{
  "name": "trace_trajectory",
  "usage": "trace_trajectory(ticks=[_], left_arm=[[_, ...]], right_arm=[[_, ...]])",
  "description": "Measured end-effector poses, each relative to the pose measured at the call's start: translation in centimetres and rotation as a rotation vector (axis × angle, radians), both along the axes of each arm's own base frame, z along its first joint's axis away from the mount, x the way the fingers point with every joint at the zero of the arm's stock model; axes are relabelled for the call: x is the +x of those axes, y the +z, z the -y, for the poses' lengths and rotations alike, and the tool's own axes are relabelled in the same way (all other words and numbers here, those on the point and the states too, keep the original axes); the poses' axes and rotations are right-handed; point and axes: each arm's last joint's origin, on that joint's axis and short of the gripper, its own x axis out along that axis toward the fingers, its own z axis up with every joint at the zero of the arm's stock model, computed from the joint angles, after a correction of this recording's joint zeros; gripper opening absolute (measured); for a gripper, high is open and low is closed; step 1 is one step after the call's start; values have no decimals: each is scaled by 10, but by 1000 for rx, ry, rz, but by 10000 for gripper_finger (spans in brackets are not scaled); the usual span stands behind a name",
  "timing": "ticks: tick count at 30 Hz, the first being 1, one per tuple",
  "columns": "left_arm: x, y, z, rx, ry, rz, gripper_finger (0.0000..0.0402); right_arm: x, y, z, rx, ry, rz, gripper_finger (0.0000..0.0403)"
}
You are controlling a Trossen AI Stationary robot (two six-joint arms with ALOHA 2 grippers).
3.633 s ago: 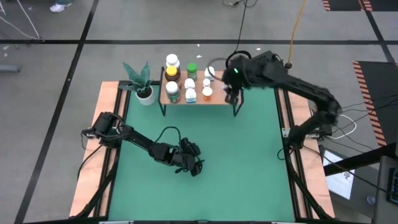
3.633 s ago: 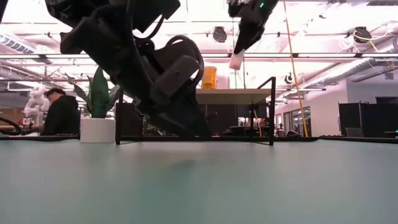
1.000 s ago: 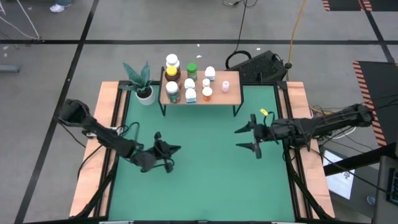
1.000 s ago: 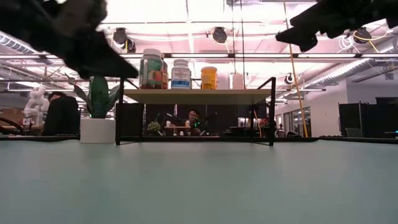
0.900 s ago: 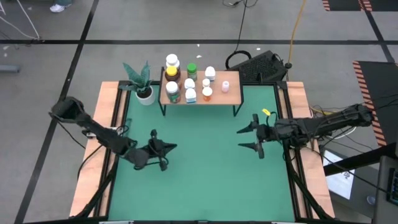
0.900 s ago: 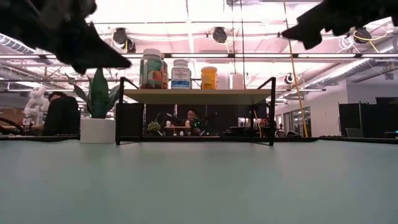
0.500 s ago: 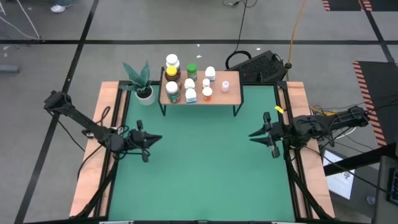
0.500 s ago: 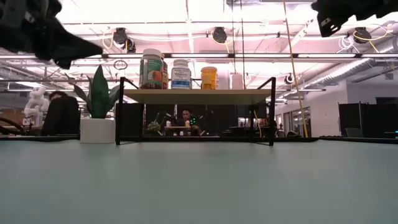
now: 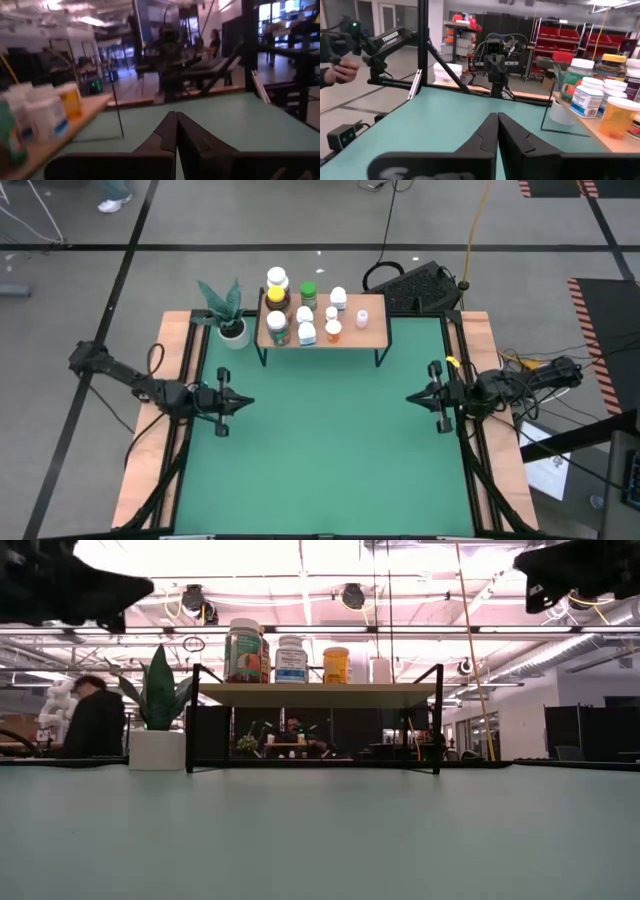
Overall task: Pick and place medicine bottles onto shelf by color
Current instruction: Return to Home Position
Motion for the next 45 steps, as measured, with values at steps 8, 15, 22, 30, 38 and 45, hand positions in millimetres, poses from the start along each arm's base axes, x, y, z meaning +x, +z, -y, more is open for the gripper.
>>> trace_trajectory(ticks=[8, 15, 22, 30, 38, 45], left_arm=[[6, -2, -23, -16, 155, -21, 2], [6, -4, -33, -34, 227, -31, 2], [6, -12, -36, -77, 187, -108, 3], [7, -12, -38, -77, 150, -111, 3], [5, -11, -43, -73, 193, -102, 8], [-3, -17, -43, -117, 192, -157, 14]], right_arm=[[-20, -1, 5, -50, 21, 58, 1], [-23, -5, 4, -52, 100, 2, 0], [-15, -20, -2, -4, 233, 74, 0], [-10, -30, 0, 55, 197, 193, 0], [-7, -40, 6, 107, 132, 79, 0], [-6, -48, 5, 108, 130, 1, 0]])
